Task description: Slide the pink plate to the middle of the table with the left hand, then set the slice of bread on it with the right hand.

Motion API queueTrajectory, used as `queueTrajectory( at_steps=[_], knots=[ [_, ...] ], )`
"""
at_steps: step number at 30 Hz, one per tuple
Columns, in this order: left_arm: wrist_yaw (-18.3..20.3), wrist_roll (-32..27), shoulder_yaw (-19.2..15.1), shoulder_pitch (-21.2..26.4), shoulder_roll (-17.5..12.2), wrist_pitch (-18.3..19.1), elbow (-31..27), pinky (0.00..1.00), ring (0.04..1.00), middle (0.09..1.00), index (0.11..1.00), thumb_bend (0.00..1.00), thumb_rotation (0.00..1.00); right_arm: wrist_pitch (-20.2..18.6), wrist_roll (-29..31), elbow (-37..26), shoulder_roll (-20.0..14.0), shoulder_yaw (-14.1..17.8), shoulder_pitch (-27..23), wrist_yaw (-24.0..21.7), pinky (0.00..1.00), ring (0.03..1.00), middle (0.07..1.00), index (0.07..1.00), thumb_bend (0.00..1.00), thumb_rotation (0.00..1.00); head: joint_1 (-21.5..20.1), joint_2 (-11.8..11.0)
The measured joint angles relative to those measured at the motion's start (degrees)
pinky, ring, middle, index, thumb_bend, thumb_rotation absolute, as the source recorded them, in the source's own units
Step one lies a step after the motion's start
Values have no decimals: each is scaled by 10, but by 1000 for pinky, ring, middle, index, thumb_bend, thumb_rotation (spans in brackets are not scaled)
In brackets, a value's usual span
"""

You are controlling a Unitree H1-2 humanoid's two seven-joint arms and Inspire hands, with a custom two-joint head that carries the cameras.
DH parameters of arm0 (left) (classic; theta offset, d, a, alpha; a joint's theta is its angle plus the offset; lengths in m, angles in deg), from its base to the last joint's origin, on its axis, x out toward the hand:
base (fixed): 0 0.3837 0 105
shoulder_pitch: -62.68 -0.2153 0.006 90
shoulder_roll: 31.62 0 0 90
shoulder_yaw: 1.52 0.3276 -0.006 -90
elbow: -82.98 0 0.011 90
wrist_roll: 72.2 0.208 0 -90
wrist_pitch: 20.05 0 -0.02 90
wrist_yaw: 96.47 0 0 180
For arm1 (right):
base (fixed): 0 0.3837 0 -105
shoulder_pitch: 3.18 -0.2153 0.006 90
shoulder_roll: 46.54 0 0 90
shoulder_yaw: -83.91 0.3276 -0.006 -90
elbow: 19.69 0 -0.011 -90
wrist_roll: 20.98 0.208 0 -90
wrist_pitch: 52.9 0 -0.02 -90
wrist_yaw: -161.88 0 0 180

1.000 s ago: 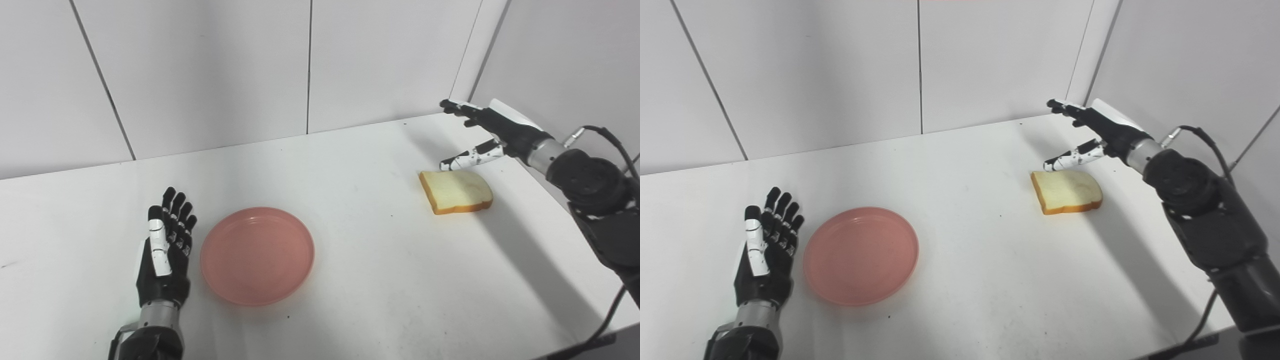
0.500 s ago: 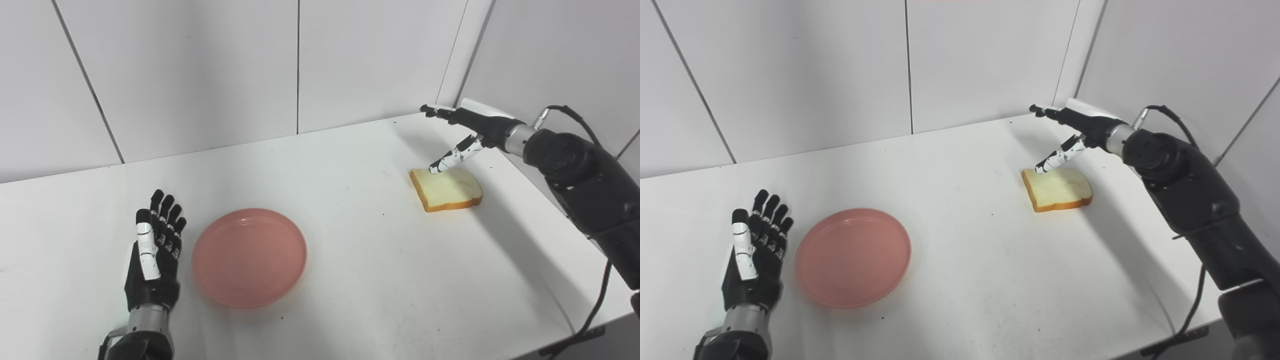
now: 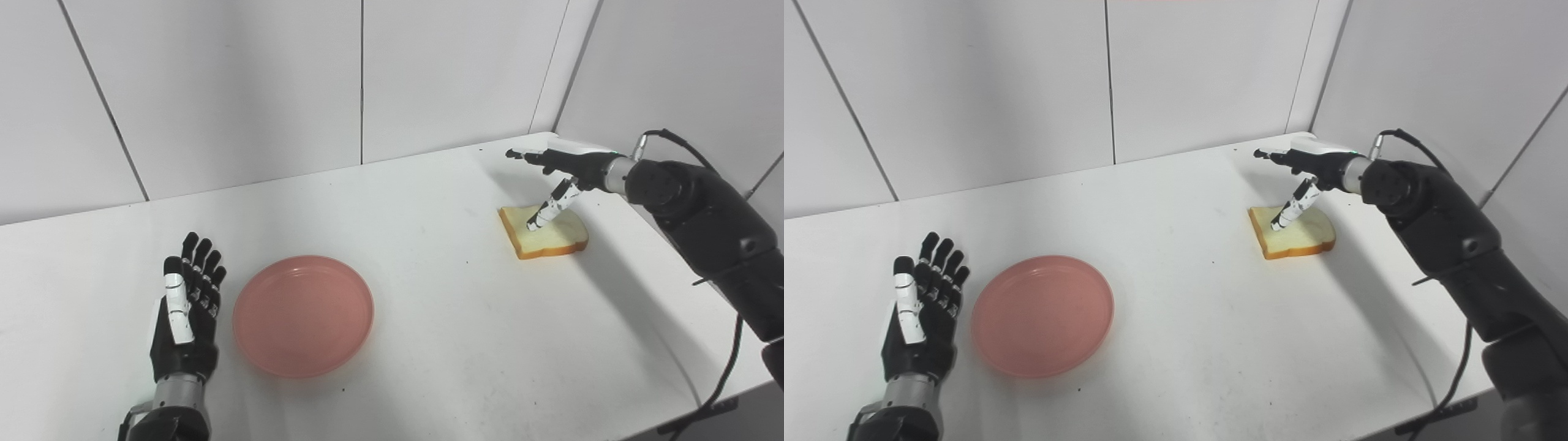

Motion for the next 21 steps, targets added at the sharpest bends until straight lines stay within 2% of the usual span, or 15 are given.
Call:
queueTrajectory(
  at_steps=[5, 12, 21],
  knots=[
    [4, -11, -1, 0, 1, -1, 0, 962, 955, 968, 945, 695, 978, 3, -15, 18, 0, -12, -10, -6, 895, 989, 1000, 980, 1000, 214, 0, 0],
    [5, -12, -2, 0, 1, -11, 2, 948, 942, 954, 932, 695, 970, 3, -30, 21, 1, -32, -19, -27, 900, 998, 1000, 999, 1000, 273, -5, -2],
    [10, -11, -1, 0, 1, -14, 2, 948, 941, 954, 938, 701, 980, 4, -61, 37, 2, -48, -23, -28, 871, 993, 1000, 1000, 1000, 302, -4, -2]
  ],
)
